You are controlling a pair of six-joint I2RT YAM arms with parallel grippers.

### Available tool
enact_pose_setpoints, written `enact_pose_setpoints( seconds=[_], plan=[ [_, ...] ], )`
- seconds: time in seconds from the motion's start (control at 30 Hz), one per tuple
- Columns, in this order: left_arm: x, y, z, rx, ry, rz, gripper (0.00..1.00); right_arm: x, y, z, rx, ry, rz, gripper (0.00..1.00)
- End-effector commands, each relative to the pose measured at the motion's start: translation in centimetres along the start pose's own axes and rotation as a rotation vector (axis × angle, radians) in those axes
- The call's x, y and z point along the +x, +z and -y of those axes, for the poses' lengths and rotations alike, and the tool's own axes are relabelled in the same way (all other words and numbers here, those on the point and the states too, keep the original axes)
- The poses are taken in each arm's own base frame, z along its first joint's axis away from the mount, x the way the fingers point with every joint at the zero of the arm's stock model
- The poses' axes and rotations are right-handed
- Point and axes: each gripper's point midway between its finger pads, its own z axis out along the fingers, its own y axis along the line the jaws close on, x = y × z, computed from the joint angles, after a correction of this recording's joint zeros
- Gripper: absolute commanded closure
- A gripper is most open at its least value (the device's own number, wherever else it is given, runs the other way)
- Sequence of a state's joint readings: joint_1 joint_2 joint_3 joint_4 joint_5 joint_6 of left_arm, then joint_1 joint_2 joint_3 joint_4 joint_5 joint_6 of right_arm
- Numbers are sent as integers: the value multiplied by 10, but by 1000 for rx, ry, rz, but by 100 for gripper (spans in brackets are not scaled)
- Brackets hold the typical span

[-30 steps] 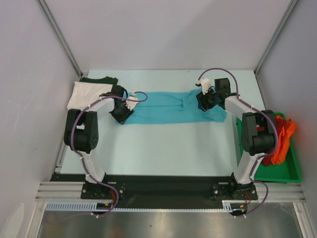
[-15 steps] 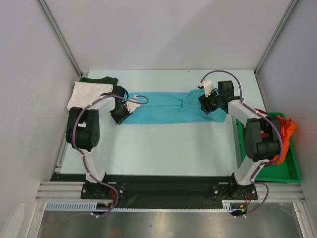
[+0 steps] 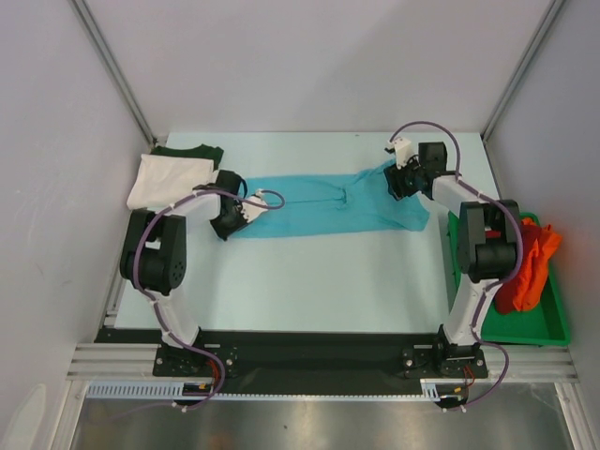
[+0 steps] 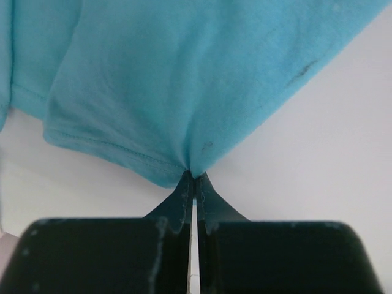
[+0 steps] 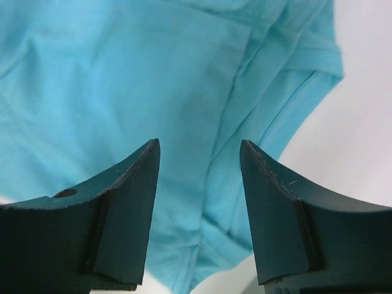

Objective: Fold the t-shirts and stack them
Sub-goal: Fold the tshirt

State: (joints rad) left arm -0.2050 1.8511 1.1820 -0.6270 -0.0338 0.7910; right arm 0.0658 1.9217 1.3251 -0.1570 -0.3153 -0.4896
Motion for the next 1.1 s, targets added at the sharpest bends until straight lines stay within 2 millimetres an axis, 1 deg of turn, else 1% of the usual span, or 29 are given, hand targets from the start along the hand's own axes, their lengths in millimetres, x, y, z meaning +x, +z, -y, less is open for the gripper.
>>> enact_pose_setpoints(
  seconds=[0.0, 0.1, 0.13, 0.17, 0.23, 0.3, 0.37, 0.4, 0.47, 0.5, 0.57, 0.6, 0.63, 0.67, 0.7, 0.73, 0.77, 0.8, 0.83, 0.9, 1.0, 1.03, 1.07],
  plan=[
    [19, -15, 45, 113, 7, -66, 100, -21, 17, 22, 54, -11, 47, 40],
    [17, -26, 57, 109, 23, -53, 100, -26, 26, 31, 69, -21, 49, 40],
    [18, -29, 60, 111, 23, -53, 99, -21, 32, 30, 65, -20, 36, 39],
    [18, -32, 63, 110, 18, -52, 100, -25, 34, 33, 70, -22, 42, 39],
    [22, -34, 68, 118, 11, -61, 100, -18, 40, 34, 71, -9, 24, 38],
    [25, -36, 72, 121, 2, -65, 100, -20, 42, 39, 91, -4, 27, 38],
    [30, -36, 77, 131, -5, -77, 100, -16, 47, 40, 94, 3, 16, 37],
    [33, -38, 78, 134, -7, -81, 100, -19, 48, 43, 100, 3, 19, 37],
    [36, -39, 82, 139, -5, -86, 100, -12, 56, 43, 94, 22, -1, 37],
    [37, -41, 82, 140, -5, -88, 99, -21, 57, 48, 101, 25, 11, 37],
    [38, -41, 84, 144, -3, -92, 100, -25, 60, 50, 97, 37, 18, 38],
    [39, -42, 86, 148, -3, -99, 99, -19, 68, 48, 88, 45, 4, 37],
    [40, -42, 86, 147, 1, -102, 100, -27, 68, 52, 93, 46, 13, 38],
    [38, -43, 86, 146, 5, -100, 100, -27, 72, 51, 92, 49, 10, 37],
    [38, -44, 86, 147, 4, -103, 100, -23, 77, 50, 88, 61, -4, 37],
    [37, -44, 85, 146, 5, -102, 100, -28, 77, 51, 87, 67, -5, 37],
    [37, -45, 85, 146, 2, -102, 99, -27, 79, 48, 76, 78, -15, 37],
    [36, -45, 85, 147, 1, -101, 99, -20, 82, 45, 66, 107, -39, 36],
    [34, -46, 84, 146, -1, -97, 100, -24, 82, 46, 72, 119, -40, 35],
    [33, -46, 85, 148, -5, -95, 100, -18, 85, 42, 65, 157, -60, 34],
    [32, -47, 85, 147, -8, -94, 100, -17, 86, 40, 59, 173, -65, 34],
    [32, -48, 85, 147, -9, -94, 100, -20, 89, 40, 56, 181, -58, 34],
    [32, -49, 85, 145, -9, -91, 100, -10, 92, 37, 46, 193, -85, 35]
  ],
)
